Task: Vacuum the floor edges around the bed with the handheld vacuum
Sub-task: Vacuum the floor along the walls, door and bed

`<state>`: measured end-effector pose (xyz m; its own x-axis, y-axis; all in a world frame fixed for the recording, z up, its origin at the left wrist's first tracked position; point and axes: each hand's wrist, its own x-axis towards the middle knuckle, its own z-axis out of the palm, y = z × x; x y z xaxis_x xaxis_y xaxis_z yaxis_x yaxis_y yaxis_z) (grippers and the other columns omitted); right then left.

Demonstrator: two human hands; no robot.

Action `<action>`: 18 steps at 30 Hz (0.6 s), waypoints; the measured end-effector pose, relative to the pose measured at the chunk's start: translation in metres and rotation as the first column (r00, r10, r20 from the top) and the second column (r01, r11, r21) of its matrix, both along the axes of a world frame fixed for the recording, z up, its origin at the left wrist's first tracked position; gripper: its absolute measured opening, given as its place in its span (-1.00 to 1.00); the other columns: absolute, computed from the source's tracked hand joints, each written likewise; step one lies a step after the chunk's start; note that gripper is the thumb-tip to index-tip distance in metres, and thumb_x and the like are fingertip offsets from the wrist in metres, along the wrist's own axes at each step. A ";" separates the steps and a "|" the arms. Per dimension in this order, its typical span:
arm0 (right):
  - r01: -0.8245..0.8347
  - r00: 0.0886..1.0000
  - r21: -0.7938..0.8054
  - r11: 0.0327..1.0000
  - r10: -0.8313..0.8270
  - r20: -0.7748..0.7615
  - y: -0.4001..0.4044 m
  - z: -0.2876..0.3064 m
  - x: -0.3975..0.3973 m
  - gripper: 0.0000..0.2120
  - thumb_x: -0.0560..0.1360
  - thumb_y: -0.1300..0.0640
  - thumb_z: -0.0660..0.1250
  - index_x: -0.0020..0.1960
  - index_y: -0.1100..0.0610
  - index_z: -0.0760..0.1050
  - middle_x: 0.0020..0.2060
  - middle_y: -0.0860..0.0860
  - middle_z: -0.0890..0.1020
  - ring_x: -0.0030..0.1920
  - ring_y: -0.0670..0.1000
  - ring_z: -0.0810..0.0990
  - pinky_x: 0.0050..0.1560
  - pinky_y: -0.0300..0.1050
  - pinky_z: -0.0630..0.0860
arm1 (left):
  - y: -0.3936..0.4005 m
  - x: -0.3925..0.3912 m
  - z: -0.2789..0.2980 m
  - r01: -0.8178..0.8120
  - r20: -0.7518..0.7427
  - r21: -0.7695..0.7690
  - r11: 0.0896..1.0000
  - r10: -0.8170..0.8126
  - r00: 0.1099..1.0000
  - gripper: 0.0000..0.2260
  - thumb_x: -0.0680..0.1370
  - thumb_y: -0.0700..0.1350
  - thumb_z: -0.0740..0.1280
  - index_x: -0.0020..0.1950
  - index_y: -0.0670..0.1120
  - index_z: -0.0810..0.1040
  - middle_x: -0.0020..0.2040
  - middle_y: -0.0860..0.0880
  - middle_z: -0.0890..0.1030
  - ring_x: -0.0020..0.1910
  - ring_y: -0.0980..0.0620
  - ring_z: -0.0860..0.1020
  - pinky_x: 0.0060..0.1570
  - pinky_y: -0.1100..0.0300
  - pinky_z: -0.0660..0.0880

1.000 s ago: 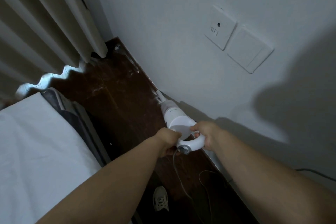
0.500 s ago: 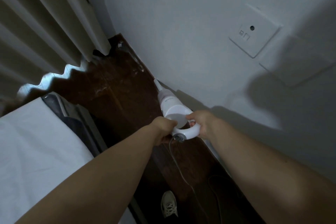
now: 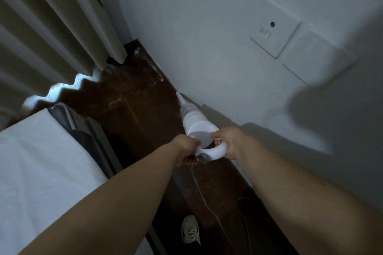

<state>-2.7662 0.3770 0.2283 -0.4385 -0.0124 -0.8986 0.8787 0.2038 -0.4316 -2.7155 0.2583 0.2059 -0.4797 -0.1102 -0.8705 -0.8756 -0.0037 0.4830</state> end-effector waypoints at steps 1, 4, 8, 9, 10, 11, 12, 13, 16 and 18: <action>0.001 1.000 0.000 1.000 -0.001 0.003 0.009 0.002 0.007 -0.75 0.57 0.32 0.25 0.24 0.29 0.45 -0.30 0.08 0.45 -0.37 -0.05 0.38 -0.33 -0.18 0.41 | 0.008 0.006 0.003 0.005 -0.002 -0.001 1.000 -0.005 1.000 -0.65 0.63 -0.16 0.22 0.37 -0.28 0.34 0.09 -0.25 0.53 -0.23 -0.06 0.56 -0.56 0.23 0.50; 0.017 1.000 -0.002 1.000 -0.017 0.005 0.031 0.004 0.025 -0.77 0.57 0.33 0.25 0.22 0.27 0.45 -0.30 0.07 0.45 -0.36 -0.04 0.40 -0.36 -0.18 0.41 | 0.030 0.024 0.006 0.002 0.004 0.023 1.000 -0.002 1.000 -0.67 0.63 -0.17 0.22 0.35 -0.28 0.34 0.08 -0.25 0.54 -0.22 -0.07 0.57 -0.50 0.18 0.54; 0.006 1.000 -0.005 1.000 -0.006 -0.003 0.072 0.006 0.058 -0.89 0.57 0.34 0.24 0.08 0.22 0.43 -0.32 0.07 0.45 -0.38 -0.05 0.40 -0.40 -0.17 0.38 | 0.071 0.057 0.009 0.006 0.012 0.034 0.999 -0.006 1.000 -0.66 0.63 -0.17 0.22 0.37 -0.27 0.34 0.07 -0.24 0.53 -0.20 -0.08 0.57 -0.41 0.13 0.56; 0.008 1.000 -0.008 1.000 -0.008 0.002 0.083 0.005 0.067 -0.91 0.57 0.34 0.24 0.06 0.22 0.42 -0.32 0.07 0.45 -0.39 -0.05 0.40 -0.40 -0.17 0.37 | 0.081 0.066 0.008 0.004 0.015 0.045 0.999 -0.004 1.000 -0.66 0.63 -0.17 0.21 0.37 -0.28 0.33 0.07 -0.24 0.53 -0.20 -0.08 0.57 -0.39 0.13 0.57; 0.003 1.000 -0.008 1.000 -0.003 0.006 0.095 0.003 0.076 -0.93 0.56 0.34 0.24 0.02 0.23 0.42 -0.31 0.07 0.45 -0.39 -0.05 0.40 -0.39 -0.16 0.37 | 0.092 0.076 0.009 0.005 0.019 0.048 0.999 -0.006 1.000 -0.66 0.63 -0.17 0.21 0.37 -0.29 0.33 0.05 -0.24 0.53 -0.21 -0.07 0.57 -0.38 0.13 0.57; -0.005 1.000 -0.003 1.000 0.005 0.003 0.109 0.003 0.087 -0.96 0.56 0.34 0.25 -0.03 0.23 0.42 -0.31 0.07 0.46 -0.39 -0.05 0.40 -0.39 -0.16 0.37 | 0.107 0.088 0.010 0.005 0.018 0.054 0.999 -0.006 1.000 -0.66 0.63 -0.18 0.21 0.37 -0.29 0.33 0.03 -0.24 0.53 -0.21 -0.08 0.57 -0.37 0.13 0.58; -0.015 1.000 0.002 1.000 0.015 0.003 0.121 0.001 0.096 -0.92 0.56 0.34 0.25 -0.10 0.23 0.42 -0.32 0.08 0.46 -0.39 -0.05 0.39 -0.39 -0.17 0.37 | 0.118 0.097 0.009 0.002 0.018 0.059 0.998 -0.003 1.000 -0.66 0.63 -0.18 0.21 0.36 -0.30 0.33 0.00 -0.24 0.54 -0.21 -0.08 0.58 -0.36 0.12 0.59; -0.017 1.000 0.003 1.000 0.017 0.005 0.132 -0.002 0.105 -0.88 0.56 0.34 0.24 -0.15 0.22 0.41 -0.32 0.08 0.45 -0.40 -0.05 0.39 -0.39 -0.17 0.36 | 0.129 0.107 0.008 -0.003 0.016 0.069 0.998 0.002 1.000 -0.66 0.63 -0.19 0.21 0.36 -0.31 0.33 -0.02 -0.23 0.54 -0.21 -0.09 0.58 -0.35 0.11 0.59; -0.025 1.000 0.012 1.000 0.025 0.005 0.166 -0.008 0.133 -0.84 0.56 0.34 0.25 -0.20 0.21 0.41 -0.33 0.07 0.45 -0.40 -0.05 0.38 -0.41 -0.17 0.34 | 0.163 0.136 0.003 -0.012 0.007 0.086 0.996 0.011 1.000 -0.67 0.62 -0.20 0.22 0.34 -0.32 0.34 0.05 -0.27 0.55 -0.17 -0.12 0.59 -0.28 0.07 0.59; -0.039 0.999 0.032 0.999 0.039 -0.009 0.188 -0.008 0.151 -0.81 0.55 0.33 0.26 -0.23 0.20 0.40 -0.33 0.07 0.45 -0.40 -0.05 0.39 -0.40 -0.18 0.36 | 0.185 0.154 0.000 -0.011 -0.009 0.088 0.996 0.012 1.000 -0.68 0.62 -0.21 0.21 0.33 -0.33 0.35 0.09 -0.29 0.54 -0.16 -0.13 0.58 -0.26 0.06 0.59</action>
<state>-2.6151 0.5647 0.2200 -0.4465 -0.0011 -0.8948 0.8658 0.2519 -0.4324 -2.5611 0.4437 0.2061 -0.4874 -0.0393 -0.8723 -0.8705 -0.0562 0.4890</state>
